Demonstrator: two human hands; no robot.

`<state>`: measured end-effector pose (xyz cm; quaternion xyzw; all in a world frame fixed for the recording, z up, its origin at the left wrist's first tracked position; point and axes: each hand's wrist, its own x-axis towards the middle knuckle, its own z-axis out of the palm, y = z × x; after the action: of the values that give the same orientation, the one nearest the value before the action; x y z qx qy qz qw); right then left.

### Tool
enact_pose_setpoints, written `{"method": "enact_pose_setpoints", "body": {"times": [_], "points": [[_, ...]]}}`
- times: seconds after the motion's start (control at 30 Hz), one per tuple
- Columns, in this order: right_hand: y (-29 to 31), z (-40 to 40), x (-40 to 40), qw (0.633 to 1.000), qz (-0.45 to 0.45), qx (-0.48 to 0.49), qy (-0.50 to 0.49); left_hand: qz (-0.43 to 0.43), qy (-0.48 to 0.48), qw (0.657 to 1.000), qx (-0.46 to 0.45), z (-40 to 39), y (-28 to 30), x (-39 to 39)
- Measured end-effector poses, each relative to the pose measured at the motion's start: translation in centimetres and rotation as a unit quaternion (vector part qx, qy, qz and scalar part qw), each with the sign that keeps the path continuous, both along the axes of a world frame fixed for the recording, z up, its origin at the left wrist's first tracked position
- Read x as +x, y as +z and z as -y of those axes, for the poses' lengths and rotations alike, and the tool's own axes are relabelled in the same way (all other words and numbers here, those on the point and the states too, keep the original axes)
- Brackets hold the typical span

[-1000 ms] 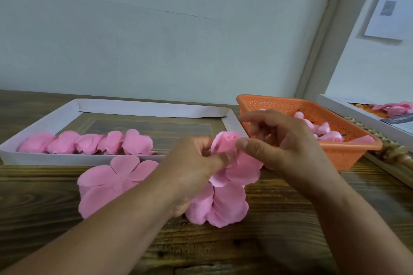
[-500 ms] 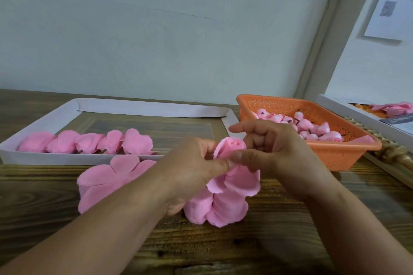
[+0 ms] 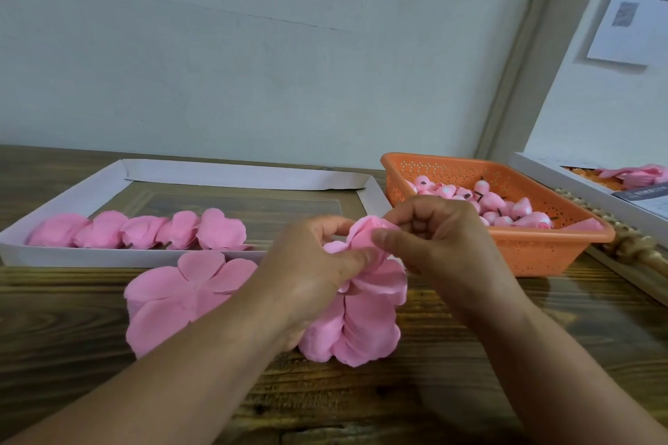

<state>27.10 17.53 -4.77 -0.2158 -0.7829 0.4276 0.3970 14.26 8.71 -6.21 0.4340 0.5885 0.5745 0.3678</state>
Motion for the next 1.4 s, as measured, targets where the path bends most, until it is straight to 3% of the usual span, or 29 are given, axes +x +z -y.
{"method": "enact_pose_setpoints", "body": {"times": [0.13, 0.43, 0.77, 1.0, 1.2, 1.4], "points": [[0.3, -0.8, 0.6, 0.997, 0.049, 0.064, 0.01, 0.015, -0.01, 1.0, 0.003, 0.2, 0.1, 0.0], [-0.3, -1.2, 0.7, 0.991, 0.015, -0.037, 0.13, 0.072, -0.065, 0.995, -0.025, 0.5, 1.1, -0.5], [-1.0, -0.9, -0.5, 0.998, -0.048, -0.031, -0.028, 0.214, 0.008, 0.977, -0.017, -0.2, 0.7, -0.5], [-0.2, -0.6, 0.4, 0.995, 0.033, 0.079, 0.046, 0.16, 0.041, 0.985, -0.049, -0.1, 0.8, -0.4], [0.0, -0.2, 0.4, 0.988, 0.085, 0.116, 0.061, -0.015, 0.029, 0.997, -0.063, -0.1, 0.2, -0.3], [0.0, 0.3, 0.4, 0.978, 0.129, 0.147, 0.066, -0.113, 0.002, 0.991, -0.074, 0.7, 0.9, 0.6]]}}
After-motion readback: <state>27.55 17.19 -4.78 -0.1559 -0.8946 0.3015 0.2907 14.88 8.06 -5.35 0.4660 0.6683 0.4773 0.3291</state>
